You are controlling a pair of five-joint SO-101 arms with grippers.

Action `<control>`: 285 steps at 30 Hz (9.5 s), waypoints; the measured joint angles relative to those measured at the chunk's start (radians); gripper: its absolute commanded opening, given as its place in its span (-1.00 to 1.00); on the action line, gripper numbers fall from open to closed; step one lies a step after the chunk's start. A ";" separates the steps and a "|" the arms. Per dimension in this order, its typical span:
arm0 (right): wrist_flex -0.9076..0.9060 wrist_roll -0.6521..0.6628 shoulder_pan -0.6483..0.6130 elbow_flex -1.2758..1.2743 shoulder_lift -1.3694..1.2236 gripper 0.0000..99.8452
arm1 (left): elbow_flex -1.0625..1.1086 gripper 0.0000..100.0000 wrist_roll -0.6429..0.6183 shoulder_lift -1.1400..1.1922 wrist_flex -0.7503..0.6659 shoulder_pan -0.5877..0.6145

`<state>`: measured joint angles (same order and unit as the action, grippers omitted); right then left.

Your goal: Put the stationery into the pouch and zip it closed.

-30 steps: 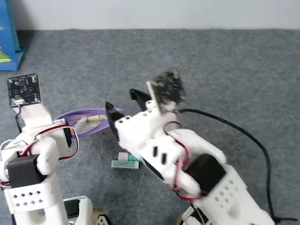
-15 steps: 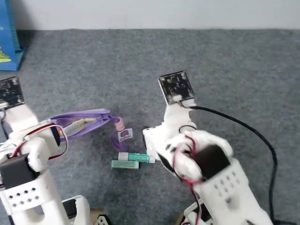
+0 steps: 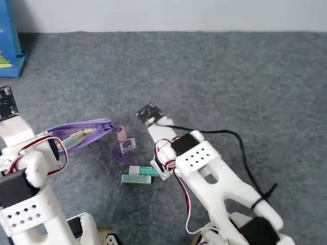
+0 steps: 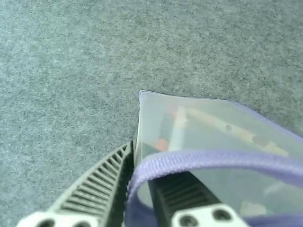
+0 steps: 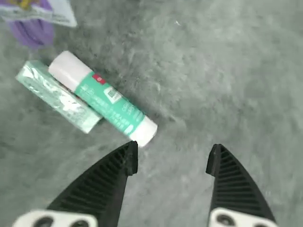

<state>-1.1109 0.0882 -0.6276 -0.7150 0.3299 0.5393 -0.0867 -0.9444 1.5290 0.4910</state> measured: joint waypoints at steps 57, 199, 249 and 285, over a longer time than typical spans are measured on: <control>0.232 0.315 0.466 -0.075 -0.244 -0.94 | 0.008 -0.97 0.003 0.000 0.000 0.003; 0.253 -0.316 -0.008 -0.402 0.948 -0.58 | 0.035 -0.97 -0.100 0.002 -0.064 -0.058; 0.316 -0.244 -0.353 -0.184 0.055 -0.58 | 0.032 -0.97 -0.100 0.002 -0.064 0.054; 0.276 -0.069 -0.060 -0.442 0.334 -0.98 | 0.032 -0.97 -0.100 0.002 -0.064 0.057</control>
<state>-0.8347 0.0192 -0.6874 -1.1569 0.6644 0.5715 -0.1864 -0.9429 1.4645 0.5478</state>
